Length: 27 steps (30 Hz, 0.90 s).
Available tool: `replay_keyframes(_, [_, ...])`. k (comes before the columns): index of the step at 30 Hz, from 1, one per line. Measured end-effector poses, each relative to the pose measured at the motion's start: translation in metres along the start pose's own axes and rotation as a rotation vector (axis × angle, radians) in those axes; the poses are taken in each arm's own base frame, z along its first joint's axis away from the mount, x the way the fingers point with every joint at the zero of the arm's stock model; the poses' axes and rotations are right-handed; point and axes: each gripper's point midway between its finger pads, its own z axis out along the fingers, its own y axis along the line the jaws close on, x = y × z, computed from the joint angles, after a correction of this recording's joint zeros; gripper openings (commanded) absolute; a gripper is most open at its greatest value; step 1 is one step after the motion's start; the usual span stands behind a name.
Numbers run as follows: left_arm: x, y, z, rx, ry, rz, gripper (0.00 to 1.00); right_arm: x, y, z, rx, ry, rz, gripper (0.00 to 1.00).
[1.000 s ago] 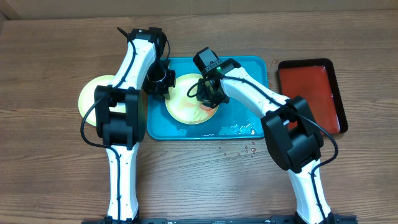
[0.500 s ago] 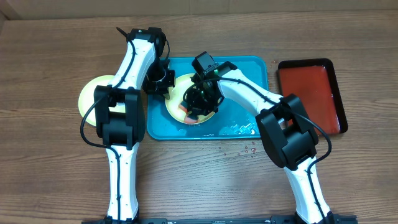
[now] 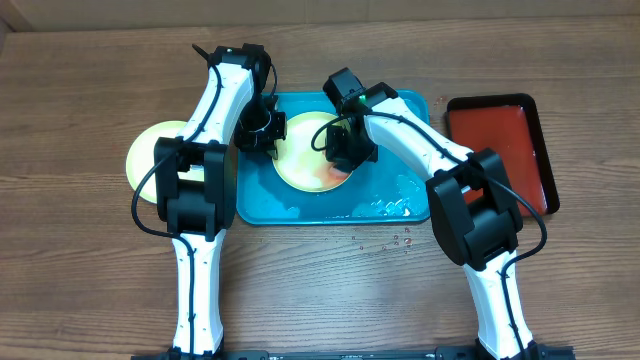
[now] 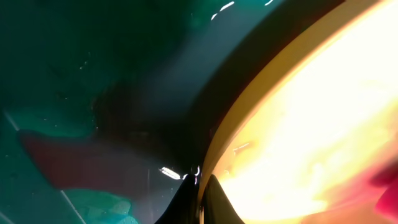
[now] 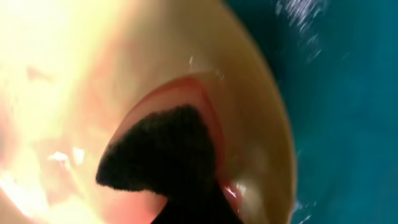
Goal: Clean dirty plates on tray and stack at the side
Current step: 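Scrub the yellow plate with the sponge while the left gripper holds it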
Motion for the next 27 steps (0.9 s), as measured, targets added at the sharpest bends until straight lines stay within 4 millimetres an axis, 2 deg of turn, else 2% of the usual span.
replay_keyframes(3, [0.000, 0.000, 0.000, 0.000, 0.000, 0.000, 0.04, -0.015, 0.001, 0.000, 0.008, -0.070, 0.030, 0.04])
replay_keyframes(7, [0.000, 0.000, 0.000, -0.001, -0.002, 0.000, 0.04, -0.022, 0.010, 0.005, -0.020, -0.100, 0.030, 0.04])
replay_keyframes(11, [-0.001, 0.000, 0.000, -0.001, -0.002, 0.000, 0.04, -0.024, 0.031, 0.008, -0.127, -0.087, -0.012, 0.04])
replay_keyframes(17, [-0.001, 0.000, 0.000, -0.001, -0.003, 0.000, 0.04, -0.004, 0.061, 0.011, -0.267, 0.004, -0.071, 0.04])
replay_keyframes(21, [-0.001, 0.000, 0.000, -0.001, -0.003, 0.000, 0.04, 0.030, 0.081, 0.012, -0.314, 0.112, -0.112, 0.04])
replay_keyframes(23, [-0.001, 0.000, 0.000, -0.001, -0.003, 0.000, 0.04, 0.037, 0.080, 0.012, -0.312, 0.145, -0.107, 0.04])
replay_keyframes(27, [-0.001, 0.000, 0.000, -0.001, -0.003, 0.000, 0.04, 0.045, 0.065, 0.010, -0.266, 0.195, -0.076, 0.04])
